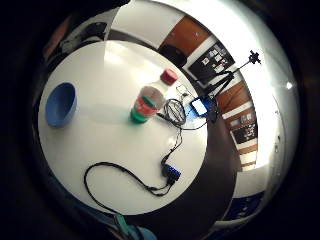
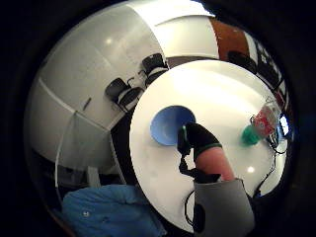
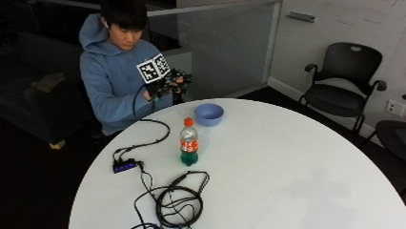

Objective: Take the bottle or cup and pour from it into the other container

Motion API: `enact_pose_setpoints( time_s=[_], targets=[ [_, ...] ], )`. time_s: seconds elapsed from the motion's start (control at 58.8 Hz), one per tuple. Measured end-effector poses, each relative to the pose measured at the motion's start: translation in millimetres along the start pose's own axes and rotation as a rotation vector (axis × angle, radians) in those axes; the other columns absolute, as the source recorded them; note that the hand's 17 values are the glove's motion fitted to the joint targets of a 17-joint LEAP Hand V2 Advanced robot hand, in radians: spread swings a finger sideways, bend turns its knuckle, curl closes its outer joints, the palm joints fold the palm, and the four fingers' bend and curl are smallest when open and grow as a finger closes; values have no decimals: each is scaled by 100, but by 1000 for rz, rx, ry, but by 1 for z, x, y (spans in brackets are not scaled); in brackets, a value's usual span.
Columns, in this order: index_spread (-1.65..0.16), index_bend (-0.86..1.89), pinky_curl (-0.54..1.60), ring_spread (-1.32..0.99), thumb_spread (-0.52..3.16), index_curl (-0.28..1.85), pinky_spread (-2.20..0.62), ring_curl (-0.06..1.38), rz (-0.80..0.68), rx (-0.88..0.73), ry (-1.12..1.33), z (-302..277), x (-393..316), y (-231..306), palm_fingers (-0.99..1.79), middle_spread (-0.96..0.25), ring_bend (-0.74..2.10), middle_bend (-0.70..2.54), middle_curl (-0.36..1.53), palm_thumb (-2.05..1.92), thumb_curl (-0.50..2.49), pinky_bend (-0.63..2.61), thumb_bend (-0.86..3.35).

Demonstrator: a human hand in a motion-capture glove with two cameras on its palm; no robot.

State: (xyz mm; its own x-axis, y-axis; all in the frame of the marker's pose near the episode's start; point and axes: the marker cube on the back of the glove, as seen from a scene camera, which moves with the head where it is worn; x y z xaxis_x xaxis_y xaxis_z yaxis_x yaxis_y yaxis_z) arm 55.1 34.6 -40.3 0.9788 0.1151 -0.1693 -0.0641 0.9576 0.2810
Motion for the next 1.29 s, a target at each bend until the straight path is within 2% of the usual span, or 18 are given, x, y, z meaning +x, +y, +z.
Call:
enact_pose_setpoints(
  time_s=[0.204,0.391,0.783,0.987,1.293],
  targets=[
    [-36,13,32,18,98,26,26,26,55,199,-66,-11,47,18,20,-1,36,18,26,70,41,28,-3],
    [-34,12,34,18,97,24,26,28,115,268,-208,-10,89,36,16,0,41,18,27,67,41,32,-3],
    [-33,13,35,17,95,22,26,30,196,221,-503,14,177,57,11,1,47,19,29,62,41,36,-3],
    [-34,14,35,17,93,22,26,30,194,151,-787,39,222,41,9,1,47,19,30,61,40,36,-3],
    [-36,14,35,16,91,22,26,29,231,56,-941,76,255,14,8,0,48,19,31,61,40,35,-3]
  ],
)
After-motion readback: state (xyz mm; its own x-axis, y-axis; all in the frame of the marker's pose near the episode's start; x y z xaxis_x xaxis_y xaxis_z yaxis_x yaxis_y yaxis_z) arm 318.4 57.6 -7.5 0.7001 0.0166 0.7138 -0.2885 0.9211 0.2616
